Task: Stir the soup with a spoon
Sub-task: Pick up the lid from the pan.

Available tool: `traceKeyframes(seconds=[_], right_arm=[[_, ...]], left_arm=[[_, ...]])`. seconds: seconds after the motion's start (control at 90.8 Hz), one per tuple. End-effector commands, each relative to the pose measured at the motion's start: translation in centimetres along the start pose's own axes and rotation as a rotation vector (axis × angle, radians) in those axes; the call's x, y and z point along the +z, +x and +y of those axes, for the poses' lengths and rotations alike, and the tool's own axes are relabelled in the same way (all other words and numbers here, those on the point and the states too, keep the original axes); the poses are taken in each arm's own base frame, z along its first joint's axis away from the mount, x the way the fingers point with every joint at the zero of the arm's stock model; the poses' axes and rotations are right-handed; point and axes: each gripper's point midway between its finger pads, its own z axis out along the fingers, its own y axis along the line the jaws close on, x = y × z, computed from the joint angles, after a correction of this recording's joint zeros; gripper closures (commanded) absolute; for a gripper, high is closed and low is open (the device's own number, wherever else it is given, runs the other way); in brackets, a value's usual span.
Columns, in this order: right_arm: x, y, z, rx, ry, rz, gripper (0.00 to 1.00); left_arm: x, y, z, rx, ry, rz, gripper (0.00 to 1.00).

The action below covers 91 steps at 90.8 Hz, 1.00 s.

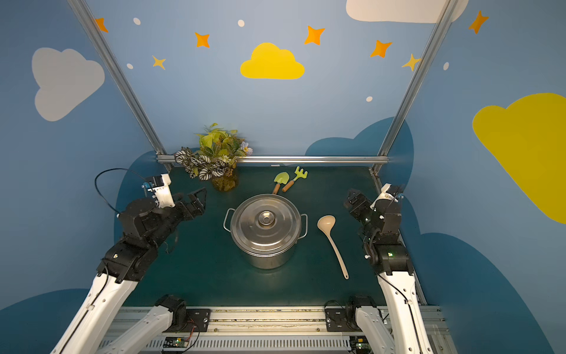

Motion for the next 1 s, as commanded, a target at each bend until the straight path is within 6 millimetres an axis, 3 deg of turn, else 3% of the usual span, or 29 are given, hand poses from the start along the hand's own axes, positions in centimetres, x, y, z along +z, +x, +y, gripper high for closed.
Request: traceKeyframes(seconds=[0.0,0.22,0.396,0.705,0.991], right_arm=[[0.1,3.8,0.3,-0.064,0.025,0.232,0.05],[1.1,6.5,1.3,-0.207,0.073,0.373,0.05],[1.9,8.5,1.3,-0.26,0.094,0.454,0.05],[2.0,9.2,0.9,-0.285,0.106,0.481,0.04],[1.9,9.5,0.5,-0.307,0.112,0.493,0.04]], left_arm=[[-0.6,4.3,-2.3,0.054,0.019,0.243,0.0],[0.9,8.4,-7.3,0.283,-0.013,0.504,0.01],[3.2,10.4,-10.4,0.391,-0.023,0.631,0.0],[8.6,14.0,-12.4,0.46,-0.065,0.795,0.0],[10.9,16.0,-11.4,0.506,-0.134,0.875,0.07]])
